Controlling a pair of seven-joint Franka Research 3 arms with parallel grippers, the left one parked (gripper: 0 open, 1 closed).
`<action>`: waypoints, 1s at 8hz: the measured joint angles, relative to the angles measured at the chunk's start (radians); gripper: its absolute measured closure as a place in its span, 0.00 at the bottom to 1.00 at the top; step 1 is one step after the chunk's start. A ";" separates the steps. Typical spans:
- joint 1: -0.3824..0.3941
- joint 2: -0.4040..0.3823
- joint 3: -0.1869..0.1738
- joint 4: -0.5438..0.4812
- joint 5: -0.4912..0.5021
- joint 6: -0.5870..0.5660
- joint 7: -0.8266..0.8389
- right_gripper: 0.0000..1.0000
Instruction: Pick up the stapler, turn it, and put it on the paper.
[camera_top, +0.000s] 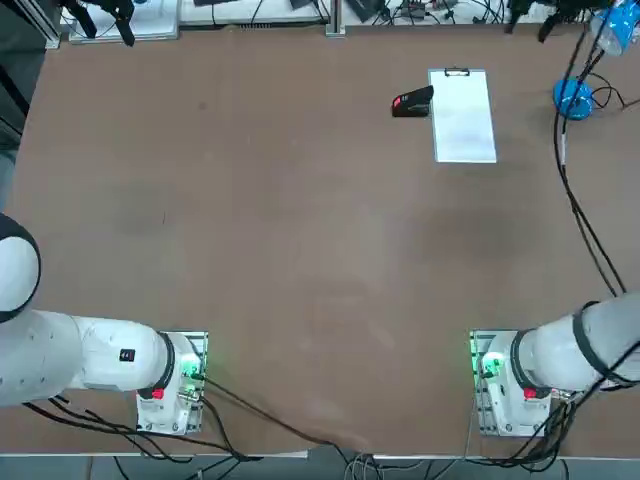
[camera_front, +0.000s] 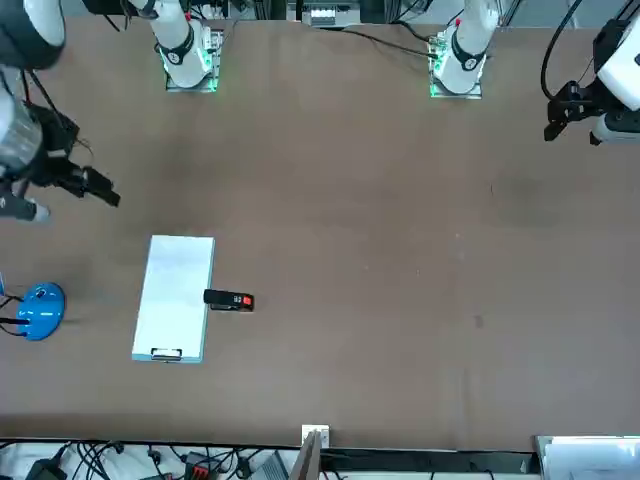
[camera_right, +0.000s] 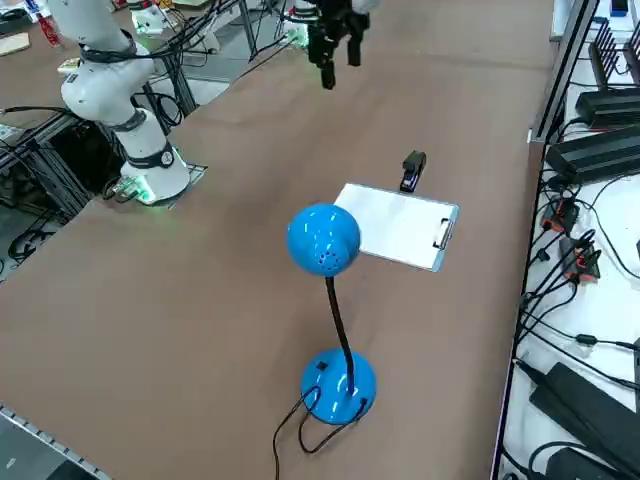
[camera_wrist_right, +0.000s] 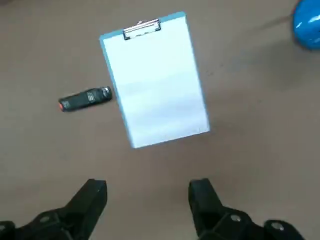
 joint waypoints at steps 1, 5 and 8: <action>0.031 0.049 0.001 0.025 0.008 0.020 0.088 0.00; 0.142 0.235 0.003 0.047 0.010 0.240 0.535 0.00; 0.194 0.371 0.003 0.091 0.010 0.361 0.928 0.00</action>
